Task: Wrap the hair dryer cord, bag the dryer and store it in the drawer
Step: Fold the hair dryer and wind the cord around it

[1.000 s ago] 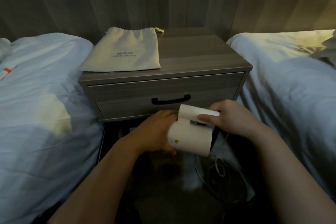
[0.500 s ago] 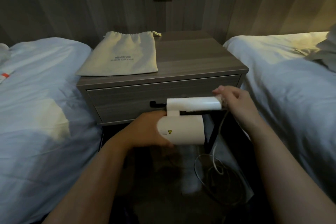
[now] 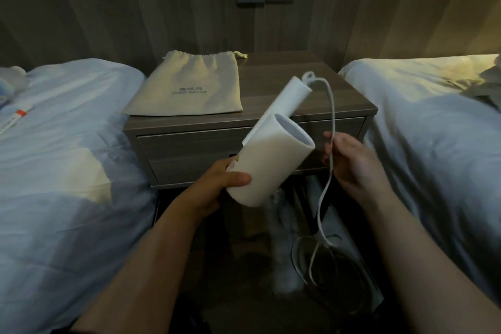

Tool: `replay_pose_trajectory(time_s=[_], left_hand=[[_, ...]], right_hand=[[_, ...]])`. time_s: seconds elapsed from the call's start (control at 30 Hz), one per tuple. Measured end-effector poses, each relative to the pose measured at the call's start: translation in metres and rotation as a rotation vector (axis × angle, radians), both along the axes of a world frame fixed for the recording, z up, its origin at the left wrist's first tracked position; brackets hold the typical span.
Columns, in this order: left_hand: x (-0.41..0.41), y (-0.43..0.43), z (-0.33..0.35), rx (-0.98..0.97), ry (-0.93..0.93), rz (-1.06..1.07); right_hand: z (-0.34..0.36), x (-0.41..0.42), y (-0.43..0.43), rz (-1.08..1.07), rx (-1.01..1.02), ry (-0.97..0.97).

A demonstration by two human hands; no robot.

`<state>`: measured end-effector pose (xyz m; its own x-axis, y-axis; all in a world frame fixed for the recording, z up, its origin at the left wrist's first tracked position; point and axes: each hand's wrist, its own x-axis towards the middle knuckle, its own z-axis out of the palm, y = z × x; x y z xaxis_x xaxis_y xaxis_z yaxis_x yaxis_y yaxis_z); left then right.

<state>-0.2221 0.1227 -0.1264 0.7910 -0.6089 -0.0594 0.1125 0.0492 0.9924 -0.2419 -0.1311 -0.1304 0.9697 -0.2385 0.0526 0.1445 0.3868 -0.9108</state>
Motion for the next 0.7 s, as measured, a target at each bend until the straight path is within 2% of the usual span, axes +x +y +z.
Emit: replay_pose_trajectory(time_s=[0.13, 0.2, 0.37, 0.43, 0.57, 0.63, 0.7], left_hand=[[-0.001, -0.004, 0.001, -0.222, 0.099, 0.073], [-0.002, -0.007, 0.003, -0.266, 0.11, 0.121], [-0.003, -0.014, 0.007, -0.291, 0.059, 0.262], [-0.004, -0.015, 0.009, -0.317, 0.055, 0.294], [-0.006, -0.019, 0.013, -0.347, 0.064, 0.413], [-0.006, -0.021, 0.015, -0.364, 0.068, 0.481], [-0.006, -0.02, 0.016, -0.329, 0.066, 0.553]], right_hand=[[-0.013, 0.005, 0.015, -0.01, -0.187, 0.02], [-0.02, 0.006, 0.023, -0.005, -0.207, 0.064], [-0.04, 0.008, 0.032, 0.069, 0.005, 0.424], [-0.048, 0.008, 0.033, 0.063, -0.062, 0.528], [-0.048, 0.006, 0.034, -0.104, -0.377, 0.398], [-0.048, 0.005, 0.031, -0.161, -0.771, 0.259], [-0.045, 0.001, 0.03, -0.078, -1.246, 0.177]])
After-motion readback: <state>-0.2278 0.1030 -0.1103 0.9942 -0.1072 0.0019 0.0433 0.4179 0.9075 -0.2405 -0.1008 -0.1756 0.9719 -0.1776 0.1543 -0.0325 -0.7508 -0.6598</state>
